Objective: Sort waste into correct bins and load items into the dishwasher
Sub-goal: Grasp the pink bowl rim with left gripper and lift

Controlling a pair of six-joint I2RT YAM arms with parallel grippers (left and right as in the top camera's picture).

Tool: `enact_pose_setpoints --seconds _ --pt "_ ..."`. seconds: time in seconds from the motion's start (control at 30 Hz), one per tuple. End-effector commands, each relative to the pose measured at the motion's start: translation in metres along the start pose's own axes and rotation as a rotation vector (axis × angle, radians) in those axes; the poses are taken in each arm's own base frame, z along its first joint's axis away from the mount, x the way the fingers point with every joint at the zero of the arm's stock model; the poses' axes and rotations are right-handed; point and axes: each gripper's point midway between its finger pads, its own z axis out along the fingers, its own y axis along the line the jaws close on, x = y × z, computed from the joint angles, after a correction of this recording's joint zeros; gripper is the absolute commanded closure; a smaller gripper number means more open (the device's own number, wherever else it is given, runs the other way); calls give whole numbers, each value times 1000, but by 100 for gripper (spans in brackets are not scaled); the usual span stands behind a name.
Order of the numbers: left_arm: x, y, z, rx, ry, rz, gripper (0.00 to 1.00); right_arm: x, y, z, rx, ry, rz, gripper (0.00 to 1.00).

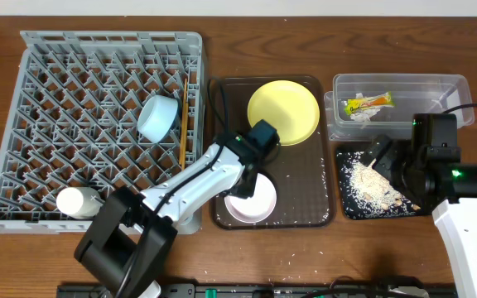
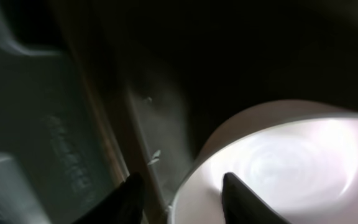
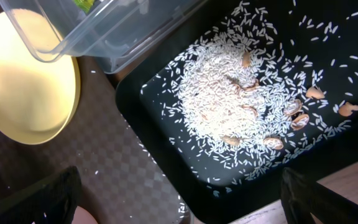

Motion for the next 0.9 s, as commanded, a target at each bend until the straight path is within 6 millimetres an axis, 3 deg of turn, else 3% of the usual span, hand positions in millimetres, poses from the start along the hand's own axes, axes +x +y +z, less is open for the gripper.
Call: enact_pose_setpoints --seconds 0.0,0.07,0.2,0.23,0.27,0.37,0.4,0.5,0.53,0.6,0.67,0.77,0.87 --pt "18 -4 17 42 77 20 70 -2 -2 -1 10 -8 14 1" --pt "15 -5 12 49 65 20 92 -2 -2 -1 9 -8 14 1" --pt "4 -7 -18 77 11 15 93 -2 -2 -1 10 -8 14 1" --pt "-2 -3 -39 78 -39 10 93 -2 -2 -1 10 -8 14 1" --pt "-9 10 -64 38 -112 -5 92 -2 -2 -1 10 -8 14 1" --pt "-17 46 -103 -96 -253 -34 93 -2 -2 -1 9 -8 14 1" --pt "-18 74 -125 -209 -340 -57 93 -2 -2 -1 10 -8 14 1" --pt "-11 131 -167 -447 -491 -165 92 -2 -2 -1 9 -8 14 1" --pt "-7 147 -179 -500 -524 -203 92 -2 -2 -1 9 -8 14 1" --pt "-3 156 -183 -491 -530 -241 93 -2 -2 -1 9 -8 14 1" --pt "-3 138 -170 -345 -482 -258 92 -2 -2 -1 9 -8 14 1" --pt "-8 79 -143 -59 -380 -213 85 -2 -2 -1 10 -8 14 1" --pt "-16 40 -118 10 -326 -147 84 -2 -2 -1 10 -8 14 1"
